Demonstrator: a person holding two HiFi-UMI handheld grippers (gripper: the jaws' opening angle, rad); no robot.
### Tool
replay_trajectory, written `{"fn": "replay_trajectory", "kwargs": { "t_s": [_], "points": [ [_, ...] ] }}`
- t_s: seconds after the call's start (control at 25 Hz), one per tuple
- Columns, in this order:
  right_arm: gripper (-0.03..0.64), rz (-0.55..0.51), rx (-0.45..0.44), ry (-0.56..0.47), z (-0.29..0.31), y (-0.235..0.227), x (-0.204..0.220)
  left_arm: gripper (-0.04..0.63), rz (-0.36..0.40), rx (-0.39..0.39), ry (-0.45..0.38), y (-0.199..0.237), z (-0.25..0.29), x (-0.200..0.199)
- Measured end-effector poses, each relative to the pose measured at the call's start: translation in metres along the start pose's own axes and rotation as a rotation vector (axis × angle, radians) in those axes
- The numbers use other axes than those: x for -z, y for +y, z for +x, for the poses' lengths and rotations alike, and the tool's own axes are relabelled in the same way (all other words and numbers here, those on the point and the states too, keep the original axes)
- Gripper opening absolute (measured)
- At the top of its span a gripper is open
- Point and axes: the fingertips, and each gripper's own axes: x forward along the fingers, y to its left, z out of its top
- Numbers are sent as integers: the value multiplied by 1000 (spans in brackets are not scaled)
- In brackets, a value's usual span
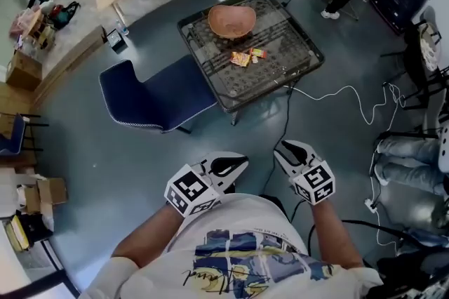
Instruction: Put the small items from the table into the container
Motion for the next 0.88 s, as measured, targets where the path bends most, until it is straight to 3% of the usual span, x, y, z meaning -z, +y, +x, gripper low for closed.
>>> {"fn": "replay_trajectory", "kwargs": {
  "t_s": [0.16, 0.4, 0.68, 0.88],
  "points": [
    [118, -37, -11, 37, 52, -9, -30, 9, -15, -35, 19, 46, -29, 8],
    [118, -125, -28, 112, 120, -37, -59, 9, -97, -121, -37, 100, -55, 2],
    [118, -215, -69, 171, 209, -113, -72, 9, -167, -258, -73, 157, -52, -9],
    [118, -293, -104, 226, 275, -182, -78, 9, -196, -362, -85, 204, -26, -40]
  ]
}}
